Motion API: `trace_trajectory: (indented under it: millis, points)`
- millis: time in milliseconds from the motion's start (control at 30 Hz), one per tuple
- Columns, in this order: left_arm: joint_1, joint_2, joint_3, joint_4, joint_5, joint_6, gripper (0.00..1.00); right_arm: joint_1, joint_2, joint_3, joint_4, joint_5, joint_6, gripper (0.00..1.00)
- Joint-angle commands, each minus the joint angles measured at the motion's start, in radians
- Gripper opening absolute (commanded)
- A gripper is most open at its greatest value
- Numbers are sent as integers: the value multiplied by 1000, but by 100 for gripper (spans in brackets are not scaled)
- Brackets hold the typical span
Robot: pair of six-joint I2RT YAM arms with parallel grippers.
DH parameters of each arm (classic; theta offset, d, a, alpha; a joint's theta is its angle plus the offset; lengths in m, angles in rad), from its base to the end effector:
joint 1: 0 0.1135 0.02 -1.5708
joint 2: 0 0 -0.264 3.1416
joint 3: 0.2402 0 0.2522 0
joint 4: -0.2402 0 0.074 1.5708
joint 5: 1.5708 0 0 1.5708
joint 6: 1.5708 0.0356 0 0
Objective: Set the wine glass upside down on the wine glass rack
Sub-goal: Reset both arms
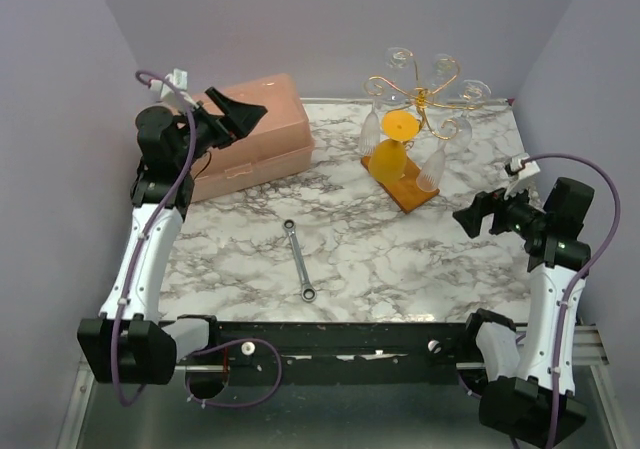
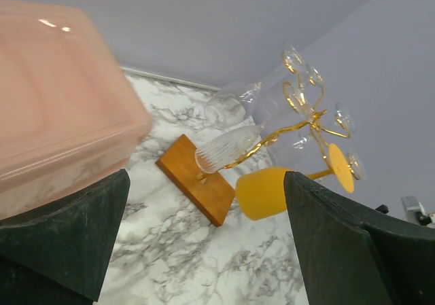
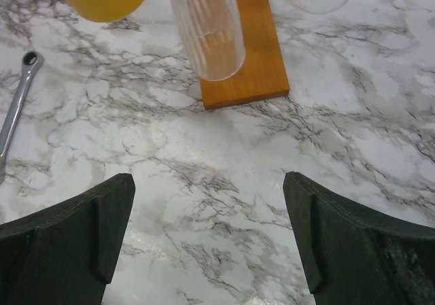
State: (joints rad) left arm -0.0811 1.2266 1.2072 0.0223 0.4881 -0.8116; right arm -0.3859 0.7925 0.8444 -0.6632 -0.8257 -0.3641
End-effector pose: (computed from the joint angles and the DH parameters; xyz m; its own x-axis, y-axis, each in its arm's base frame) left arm 0.2802 -0.0395 0.4176 -0.3890 -0.6112 -0.6893 0.3731 0.5796 -0.7244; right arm 0.1549 -0.0347 0.3178 -0.3892 -0.1025 -0.9154 -0.4720 0.8756 0.1026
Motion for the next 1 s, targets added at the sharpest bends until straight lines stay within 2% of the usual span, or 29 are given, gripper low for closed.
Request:
trace_trajectory:
  millis: [0,67,167,333,467,600,700,833,967]
  points:
    - [142,-164,-184,68,173,14,98,-38,39,81,-50,145,45,100]
    - [159,-242,-227,24,188,69,99,-66,56,107,-50,125,72,100]
    - [158,-344,-251,-125,159,188,99,-113,80,145,-50,74,113,100]
    - [124,-506,-324,-250,24,351,99,-208,145,200,-49,37,196,100]
    - [46,-585,-370,-347,-101,474,99,-269,169,222,-49,-1,226,100]
    - [-47,-652,-424,-407,-237,582,99,-271,145,239,-16,121,291,100]
    - [-107,-700,-473,-406,-304,633,99,-269,81,219,69,227,373,100]
    - [-128,-733,-485,-412,-349,647,99,-270,14,181,159,335,538,100]
    - [-128,-753,-491,-421,-366,649,99,-271,-21,138,187,337,520,100]
